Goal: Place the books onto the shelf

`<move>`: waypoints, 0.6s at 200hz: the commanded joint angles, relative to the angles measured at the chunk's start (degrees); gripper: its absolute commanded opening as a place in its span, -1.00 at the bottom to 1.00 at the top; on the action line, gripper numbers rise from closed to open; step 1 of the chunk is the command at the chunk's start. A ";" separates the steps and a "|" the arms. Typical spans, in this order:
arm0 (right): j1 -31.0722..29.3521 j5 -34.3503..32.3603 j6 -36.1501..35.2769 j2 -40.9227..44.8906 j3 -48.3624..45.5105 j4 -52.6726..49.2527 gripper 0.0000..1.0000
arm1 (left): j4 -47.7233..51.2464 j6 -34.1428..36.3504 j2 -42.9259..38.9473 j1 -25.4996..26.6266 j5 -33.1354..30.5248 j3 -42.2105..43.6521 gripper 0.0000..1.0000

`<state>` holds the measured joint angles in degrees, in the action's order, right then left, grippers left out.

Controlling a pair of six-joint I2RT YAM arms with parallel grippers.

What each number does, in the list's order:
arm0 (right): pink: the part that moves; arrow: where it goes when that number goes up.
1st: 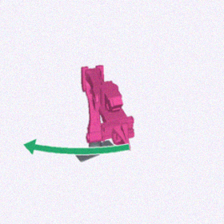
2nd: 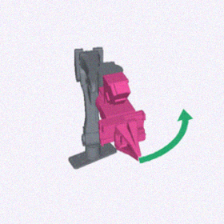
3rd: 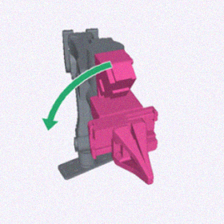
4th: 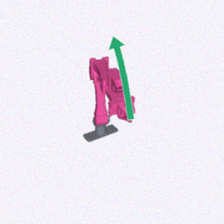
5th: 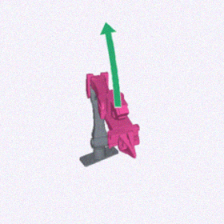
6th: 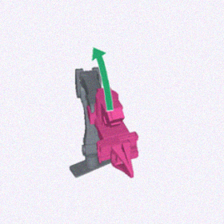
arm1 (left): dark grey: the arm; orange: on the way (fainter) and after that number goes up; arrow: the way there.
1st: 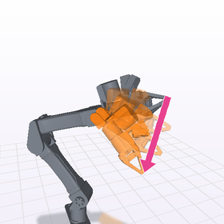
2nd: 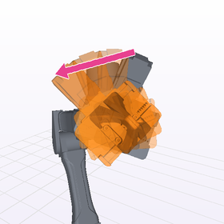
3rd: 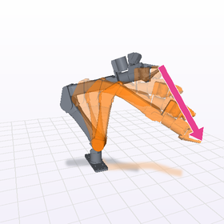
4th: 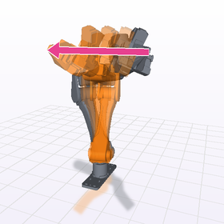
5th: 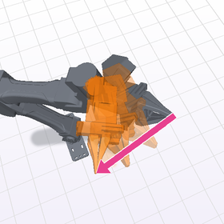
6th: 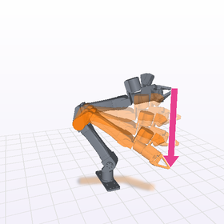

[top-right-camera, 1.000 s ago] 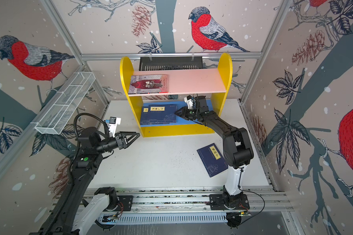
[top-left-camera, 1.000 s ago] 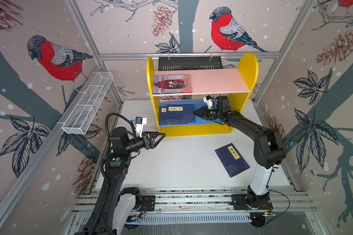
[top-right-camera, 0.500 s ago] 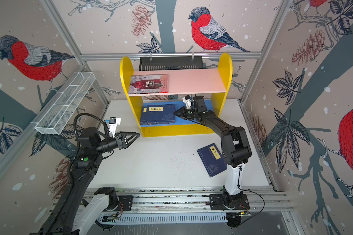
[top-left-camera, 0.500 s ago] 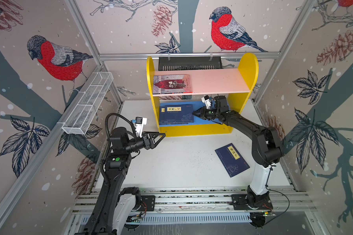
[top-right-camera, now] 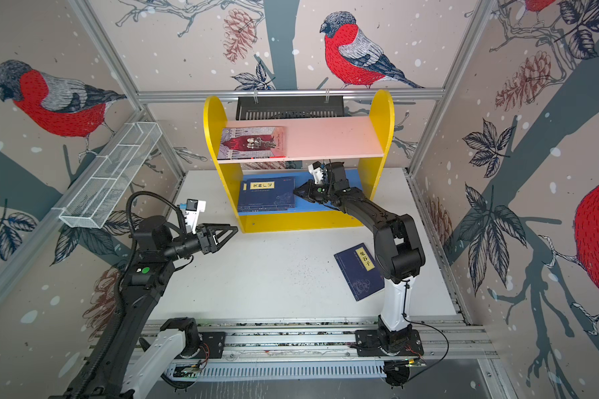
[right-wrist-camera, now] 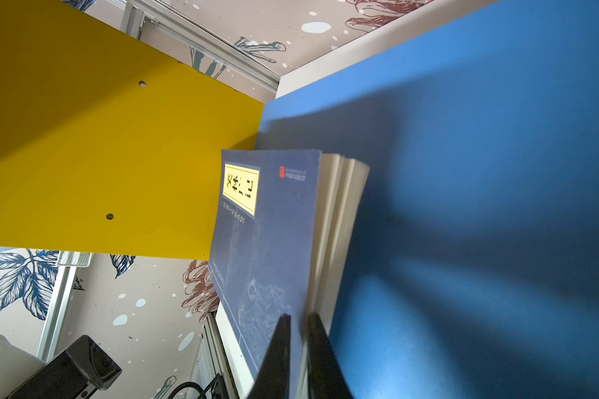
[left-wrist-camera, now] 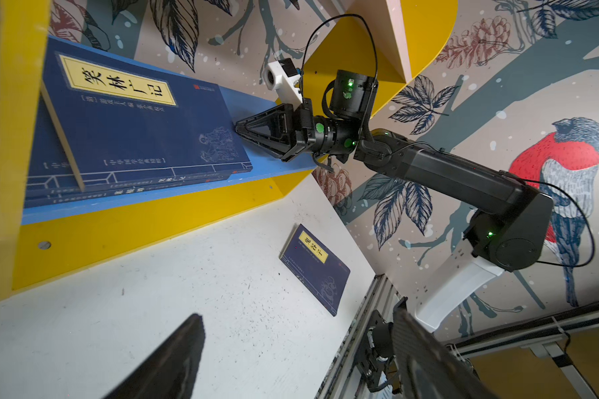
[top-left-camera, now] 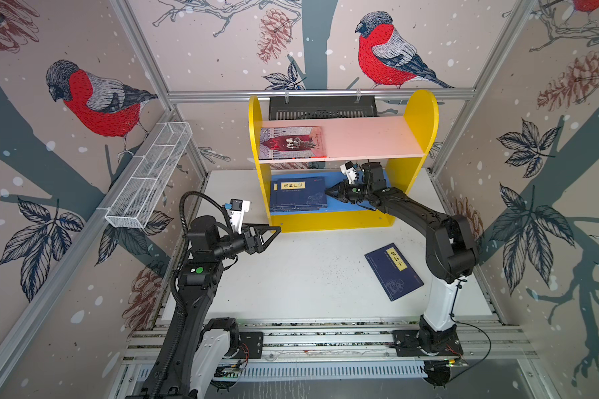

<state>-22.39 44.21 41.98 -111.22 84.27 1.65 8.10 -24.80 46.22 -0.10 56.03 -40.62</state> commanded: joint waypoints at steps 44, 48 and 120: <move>-0.32 -0.79 1.40 -0.64 0.20 2.84 -0.68 | 6.72 24.46 1.85 2.58 -23.25 -0.38 0.64; -0.35 -0.88 1.44 -0.58 0.19 2.83 -0.66 | 6.41 25.97 1.87 2.69 -24.95 0.08 0.63; -0.55 -2.76 1.55 3.25 -3.26 2.23 -0.53 | -7.10 41.52 1.80 5.19 -33.38 10.06 0.65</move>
<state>-22.61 42.04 43.46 -109.23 82.02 2.70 8.78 9.26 47.62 4.32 25.26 -31.94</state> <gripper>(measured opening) 0.234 0.821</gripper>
